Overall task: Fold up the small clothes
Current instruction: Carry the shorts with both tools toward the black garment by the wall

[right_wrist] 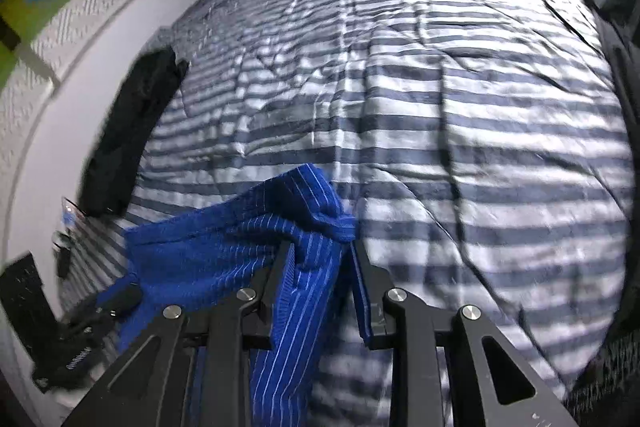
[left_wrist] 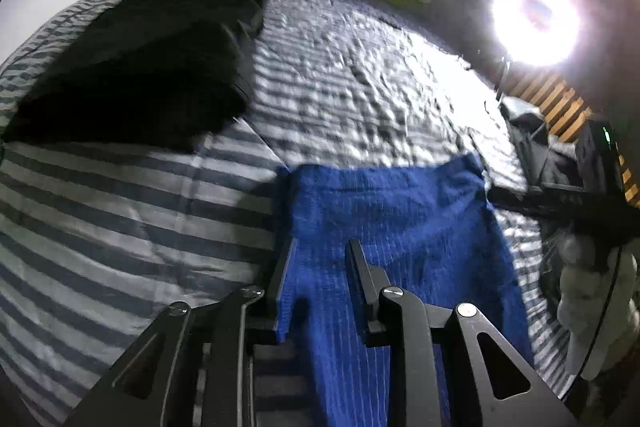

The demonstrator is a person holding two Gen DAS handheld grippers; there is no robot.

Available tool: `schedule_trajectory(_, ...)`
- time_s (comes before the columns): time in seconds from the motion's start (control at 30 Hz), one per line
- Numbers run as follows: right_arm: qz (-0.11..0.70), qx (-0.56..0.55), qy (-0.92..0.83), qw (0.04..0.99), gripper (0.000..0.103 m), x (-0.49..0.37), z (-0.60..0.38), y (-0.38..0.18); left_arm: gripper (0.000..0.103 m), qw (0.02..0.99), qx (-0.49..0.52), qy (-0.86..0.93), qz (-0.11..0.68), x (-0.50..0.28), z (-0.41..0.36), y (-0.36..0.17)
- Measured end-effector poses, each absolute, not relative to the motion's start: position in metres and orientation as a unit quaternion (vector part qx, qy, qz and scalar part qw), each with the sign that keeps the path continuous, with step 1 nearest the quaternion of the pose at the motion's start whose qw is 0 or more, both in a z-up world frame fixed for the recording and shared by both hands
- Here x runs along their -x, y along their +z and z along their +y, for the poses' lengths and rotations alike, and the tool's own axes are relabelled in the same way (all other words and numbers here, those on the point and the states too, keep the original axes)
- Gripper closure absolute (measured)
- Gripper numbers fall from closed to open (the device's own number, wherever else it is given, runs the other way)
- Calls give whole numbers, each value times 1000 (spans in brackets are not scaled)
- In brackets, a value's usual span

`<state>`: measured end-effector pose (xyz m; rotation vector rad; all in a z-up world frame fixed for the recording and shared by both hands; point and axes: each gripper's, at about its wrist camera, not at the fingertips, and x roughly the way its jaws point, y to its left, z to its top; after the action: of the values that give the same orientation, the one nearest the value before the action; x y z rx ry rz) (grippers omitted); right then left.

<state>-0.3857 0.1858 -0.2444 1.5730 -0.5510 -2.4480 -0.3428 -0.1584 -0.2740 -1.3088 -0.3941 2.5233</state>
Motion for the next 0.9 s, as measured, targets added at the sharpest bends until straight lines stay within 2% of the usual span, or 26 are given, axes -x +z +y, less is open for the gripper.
schedule_trajectory(0.1, -207, -522, -820, 114, 78, 360, 197, -230, 59, 133, 447, 867, -178, 332, -188, -262)
schedule_trajectory(0.37, -220, -547, -796, 139, 69, 324, 193, -245, 59, 151, 482, 835, -217, 321, -210, -274)
schedule_trajectory(0.53, -254, -554, -778, 154, 68, 324, 192, -261, 59, 181, 497, 822, -212, 322, -190, -282)
schedule_trajectory(0.7, -254, -556, -775, 162, 68, 323, 192, -266, 61, 191, 510, 815, -199, 325, -174, -289)
schedule_trajectory(0.77, -254, -555, -774, 167, 68, 324, 192, -267, 65, 200, 513, 811, -198, 325, -169, -291)
schedule_trajectory(0.83, -252, -555, -774, 174, 68, 324, 188, -267, 82, 192, 513, 816, -185, 325, -164, -293)
schedule_trajectory(0.87, -249, -555, -774, 176, 70, 325, 187, -268, 84, 190, 515, 816, -183, 325, -163, -293)
schedule_trajectory(0.9, -248, -556, -773, 178, 72, 324, 187, -268, 91, 190, 516, 814, -186, 326, -163, -294)
